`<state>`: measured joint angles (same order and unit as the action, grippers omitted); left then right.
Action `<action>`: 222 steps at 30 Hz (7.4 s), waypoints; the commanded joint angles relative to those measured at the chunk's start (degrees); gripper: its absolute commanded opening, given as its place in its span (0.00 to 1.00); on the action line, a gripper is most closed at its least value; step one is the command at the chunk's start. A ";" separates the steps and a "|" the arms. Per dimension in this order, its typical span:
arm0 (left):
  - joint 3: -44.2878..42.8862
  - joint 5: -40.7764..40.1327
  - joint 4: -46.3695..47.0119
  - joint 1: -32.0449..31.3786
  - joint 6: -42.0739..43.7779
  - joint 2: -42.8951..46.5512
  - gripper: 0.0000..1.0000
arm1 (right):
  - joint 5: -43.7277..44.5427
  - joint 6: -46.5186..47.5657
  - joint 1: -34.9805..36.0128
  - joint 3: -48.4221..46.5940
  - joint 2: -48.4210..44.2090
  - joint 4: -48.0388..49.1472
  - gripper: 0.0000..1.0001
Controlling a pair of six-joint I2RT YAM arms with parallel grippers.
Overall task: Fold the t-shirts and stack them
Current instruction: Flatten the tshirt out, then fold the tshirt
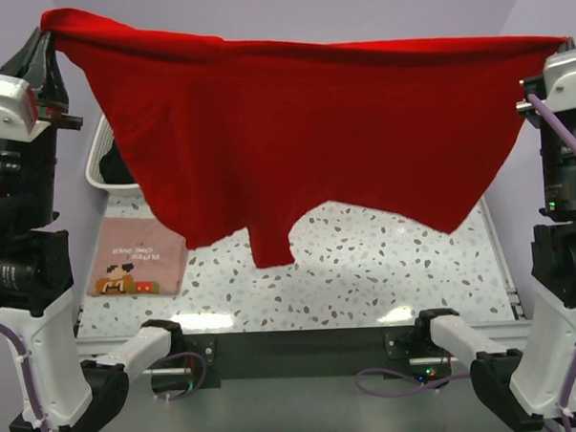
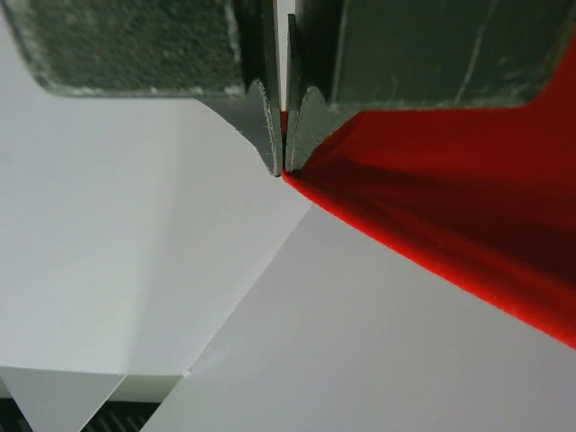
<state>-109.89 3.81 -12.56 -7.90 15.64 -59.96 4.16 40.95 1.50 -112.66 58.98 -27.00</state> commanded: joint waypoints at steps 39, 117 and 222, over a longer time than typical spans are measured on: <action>4.68 7.70 5.17 -0.18 -0.61 -66.07 0.00 | -4.60 9.59 0.79 24.60 57.03 21.47 0.00; 28.67 35.20 -11.88 10.97 -30.84 -55.70 0.64 | -15.06 27.17 -6.33 40.06 48.33 4.06 0.00; 39.93 34.51 4.47 19.33 -50.27 -59.83 0.74 | -25.34 -16.78 52.91 13.61 60.12 8.99 0.00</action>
<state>-69.25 45.95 -5.56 9.43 -35.86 -117.32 -17.91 26.55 54.33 -99.96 123.09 -16.49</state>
